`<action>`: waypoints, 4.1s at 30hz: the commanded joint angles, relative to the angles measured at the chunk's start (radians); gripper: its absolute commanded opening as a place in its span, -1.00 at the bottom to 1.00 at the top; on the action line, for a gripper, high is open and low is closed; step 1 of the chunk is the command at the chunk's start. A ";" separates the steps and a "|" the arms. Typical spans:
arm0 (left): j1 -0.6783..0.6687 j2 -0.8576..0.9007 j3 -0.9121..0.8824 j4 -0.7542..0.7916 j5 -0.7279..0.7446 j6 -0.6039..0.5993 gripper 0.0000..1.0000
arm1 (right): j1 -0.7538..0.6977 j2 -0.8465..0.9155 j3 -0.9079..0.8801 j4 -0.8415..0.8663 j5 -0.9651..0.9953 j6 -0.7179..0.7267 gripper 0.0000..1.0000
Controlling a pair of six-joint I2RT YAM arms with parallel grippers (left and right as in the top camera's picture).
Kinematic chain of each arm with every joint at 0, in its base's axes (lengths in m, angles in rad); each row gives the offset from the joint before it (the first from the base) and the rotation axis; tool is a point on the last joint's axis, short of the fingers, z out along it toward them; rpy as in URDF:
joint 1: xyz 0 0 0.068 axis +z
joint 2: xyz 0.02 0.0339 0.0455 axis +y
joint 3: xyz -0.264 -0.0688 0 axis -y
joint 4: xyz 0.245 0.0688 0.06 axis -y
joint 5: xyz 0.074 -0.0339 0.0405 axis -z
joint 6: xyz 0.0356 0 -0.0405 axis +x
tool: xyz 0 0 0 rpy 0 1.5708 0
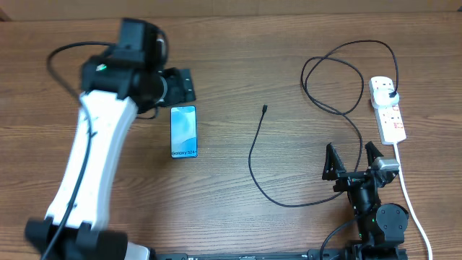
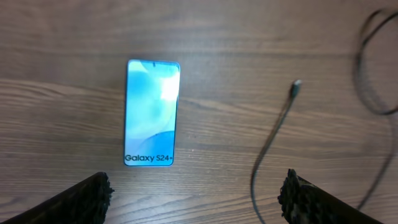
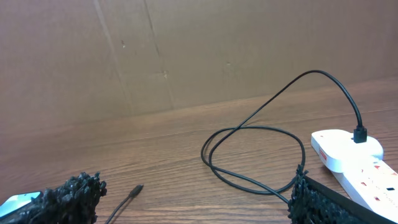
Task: Plug charger to phone and switch on socket
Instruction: 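Lower the left gripper onto the phone's top edge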
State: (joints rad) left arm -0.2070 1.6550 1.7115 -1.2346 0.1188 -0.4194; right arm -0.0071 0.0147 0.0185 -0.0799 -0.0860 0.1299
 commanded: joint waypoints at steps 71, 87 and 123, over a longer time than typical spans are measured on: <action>-0.040 0.526 -0.063 0.079 -0.129 0.079 0.93 | -0.007 -0.012 -0.010 0.004 0.006 -0.004 1.00; -0.031 0.526 -0.190 0.113 -0.130 0.079 0.94 | -0.007 -0.012 -0.010 0.004 0.006 -0.004 1.00; -0.023 0.526 -0.198 0.169 -0.048 0.039 0.96 | -0.007 -0.012 -0.010 0.004 0.006 -0.004 1.00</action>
State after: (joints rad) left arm -0.2291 2.1578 1.5440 -1.0977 0.0467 -0.3721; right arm -0.0071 0.0147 0.0185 -0.0803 -0.0856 0.1299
